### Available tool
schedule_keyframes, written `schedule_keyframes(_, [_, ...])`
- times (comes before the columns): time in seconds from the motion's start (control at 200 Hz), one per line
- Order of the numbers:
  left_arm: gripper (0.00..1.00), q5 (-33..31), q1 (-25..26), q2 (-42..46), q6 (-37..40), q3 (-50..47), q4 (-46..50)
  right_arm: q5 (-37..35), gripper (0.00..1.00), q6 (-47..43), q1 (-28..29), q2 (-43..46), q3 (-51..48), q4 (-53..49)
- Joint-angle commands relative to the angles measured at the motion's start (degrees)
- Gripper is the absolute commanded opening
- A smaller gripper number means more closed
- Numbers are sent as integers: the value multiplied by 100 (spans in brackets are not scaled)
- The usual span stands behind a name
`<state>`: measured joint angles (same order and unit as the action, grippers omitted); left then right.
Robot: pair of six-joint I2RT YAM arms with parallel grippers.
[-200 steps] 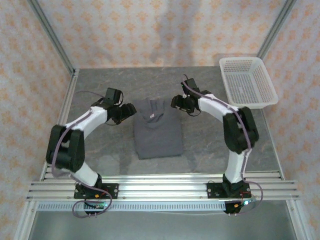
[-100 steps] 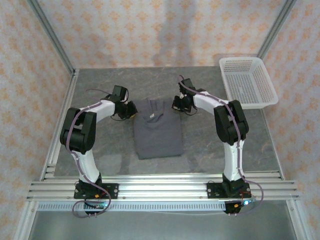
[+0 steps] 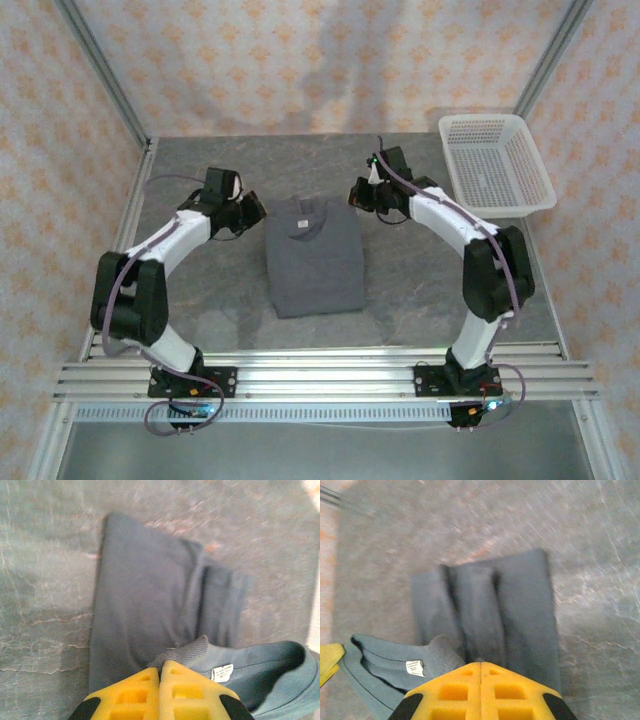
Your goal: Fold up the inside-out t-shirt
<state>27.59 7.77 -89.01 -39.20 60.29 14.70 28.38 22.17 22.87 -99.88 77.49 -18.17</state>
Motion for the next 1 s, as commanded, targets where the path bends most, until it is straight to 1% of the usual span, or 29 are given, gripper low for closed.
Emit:
schedule_keyframes(0.0, [0,-509,-107,243,-39,18,-158,-133,0,-138,20,134,-128,684])
schedule_keyframes(0.09, [0,-574,-169,-119,42,351,-240,-125,0,-88,-52,-345,191,841])
schedule_keyframes(0.155, [0,-576,-189,-587,98,657,-359,-13,0,-77,-97,-832,534,943])
schedule_keyframes(0.275, [0,-839,-242,-1450,274,1186,-573,-146,0,-83,-184,-1718,1018,1316])
schedule_keyframes(0.385, [0,-600,-384,-2226,230,1621,-959,-153,0,30,-282,-2285,1362,1732])
schedule_keyframes(0.505, [0,-449,-408,-2635,272,2025,-1250,-95,0,-24,-321,-2607,1813,1832])
schedule_keyframes(0.57, [0,-289,-408,-2790,295,2263,-1342,65,0,-54,-323,-2716,2034,1879])
schedule_keyframes(0.681, [0,-241,-408,-2913,247,2441,-1580,227,0,57,-327,-2783,2138,2346])
schedule_keyframes(0.771, [0,-338,-408,-3045,226,2547,-1648,121,1,192,-341,-2887,2197,2619])
schedule_keyframes(0.836, [0,-428,-413,-3314,208,2805,-1481,-151,2,296,-355,-3120,2450,2491])
schedule_keyframes(0.876, [0,-411,-421,-3495,186,2960,-1468,-286,6,336,-386,-3340,2731,2230])
schedule_keyframes(0.926, [0,-404,-413,-3743,176,3225,-1336,-340,17,383,-416,-3666,3170,1849])
schedule_keyframes(0.951, [0,-396,-411,-3858,184,3374,-1232,-324,21,369,-439,-3833,3452,1587])
schedule_keyframes(0.961, [1,-389,-415,-3897,191,3436,-1191,-304,21,363,-439,-3900,3568,1478])
schedule_keyframes(0.996, [10,-363,-421,-3998,201,3599,-1079,-237,26,312,-463,-4093,3966,1102])
